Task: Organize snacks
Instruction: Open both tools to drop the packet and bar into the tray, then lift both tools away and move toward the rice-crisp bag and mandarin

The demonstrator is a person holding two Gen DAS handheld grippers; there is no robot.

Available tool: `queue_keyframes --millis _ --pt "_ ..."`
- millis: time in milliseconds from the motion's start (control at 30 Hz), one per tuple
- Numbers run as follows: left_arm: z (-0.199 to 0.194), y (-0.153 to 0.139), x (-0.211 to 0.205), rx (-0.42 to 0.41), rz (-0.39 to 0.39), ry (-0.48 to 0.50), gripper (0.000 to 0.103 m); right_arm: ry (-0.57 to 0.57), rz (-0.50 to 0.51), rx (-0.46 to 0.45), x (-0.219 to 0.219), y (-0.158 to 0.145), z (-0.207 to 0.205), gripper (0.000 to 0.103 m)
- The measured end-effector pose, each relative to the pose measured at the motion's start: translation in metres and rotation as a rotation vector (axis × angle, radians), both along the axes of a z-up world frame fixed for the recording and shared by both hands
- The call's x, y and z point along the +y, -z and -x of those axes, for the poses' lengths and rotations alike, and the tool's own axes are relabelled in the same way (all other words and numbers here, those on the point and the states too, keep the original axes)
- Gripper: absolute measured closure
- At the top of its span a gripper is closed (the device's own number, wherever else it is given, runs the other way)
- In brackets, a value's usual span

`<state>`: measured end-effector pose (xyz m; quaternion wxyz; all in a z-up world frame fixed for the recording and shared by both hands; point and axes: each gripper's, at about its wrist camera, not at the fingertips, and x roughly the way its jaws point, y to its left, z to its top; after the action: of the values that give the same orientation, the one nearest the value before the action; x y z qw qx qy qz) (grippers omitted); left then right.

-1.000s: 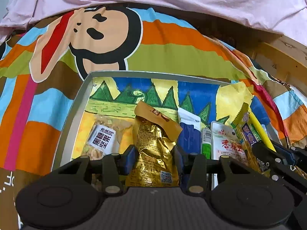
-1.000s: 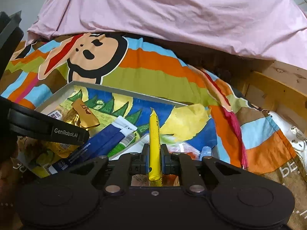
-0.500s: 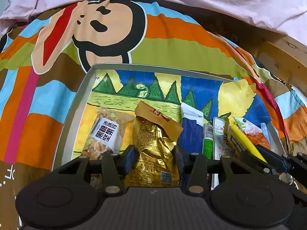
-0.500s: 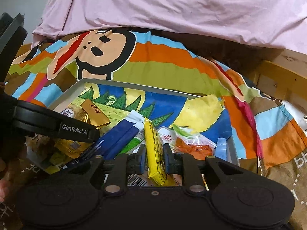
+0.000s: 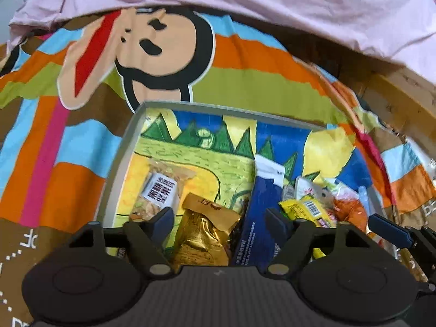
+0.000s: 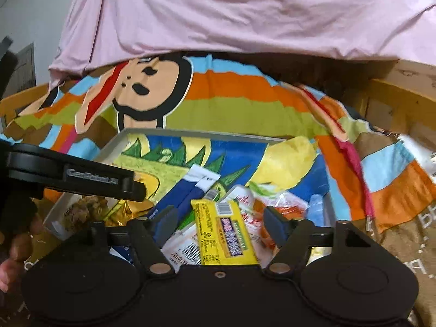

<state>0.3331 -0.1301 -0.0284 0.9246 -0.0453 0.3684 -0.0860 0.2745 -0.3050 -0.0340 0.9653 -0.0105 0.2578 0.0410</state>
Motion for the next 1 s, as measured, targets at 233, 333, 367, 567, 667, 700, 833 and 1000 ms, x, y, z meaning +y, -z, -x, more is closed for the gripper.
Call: queue_keyframes --millis 233,333,367,567,667,700,833,1000 --pt "0.034 -0.028 0.015 -0.089 0.028 -0.041 0.008 0.041 -0.033 -0.076 -0.015 -0.029 0.035 0.015" --pt "0.054 -0.040 0.023 -0.139 0.034 -0.063 0.003 0.045 -0.049 -0.137 -0.021 -0.045 0.057 0.006" --pt "0.062 -0.044 0.026 -0.159 0.033 -0.065 0.003 0.043 -0.057 -0.166 -0.023 -0.050 0.066 0.005" --pt "0.109 -0.061 0.035 -0.260 0.016 -0.066 0.001 0.042 -0.101 -0.288 -0.028 -0.071 0.114 0.001" --pt "0.132 -0.067 0.040 -0.284 0.027 -0.063 0.001 0.044 -0.109 -0.305 -0.025 -0.073 0.138 0.001" --pt "0.140 -0.068 0.042 -0.289 0.031 -0.063 0.001 0.047 -0.108 -0.300 -0.023 -0.073 0.145 0.001" --pt "0.170 -0.067 0.050 -0.301 0.037 -0.059 0.001 0.060 -0.123 -0.275 -0.016 -0.074 0.176 0.001" --pt "0.204 -0.062 0.064 -0.295 0.023 -0.052 0.001 0.085 -0.095 -0.305 -0.005 -0.080 0.208 0.001"
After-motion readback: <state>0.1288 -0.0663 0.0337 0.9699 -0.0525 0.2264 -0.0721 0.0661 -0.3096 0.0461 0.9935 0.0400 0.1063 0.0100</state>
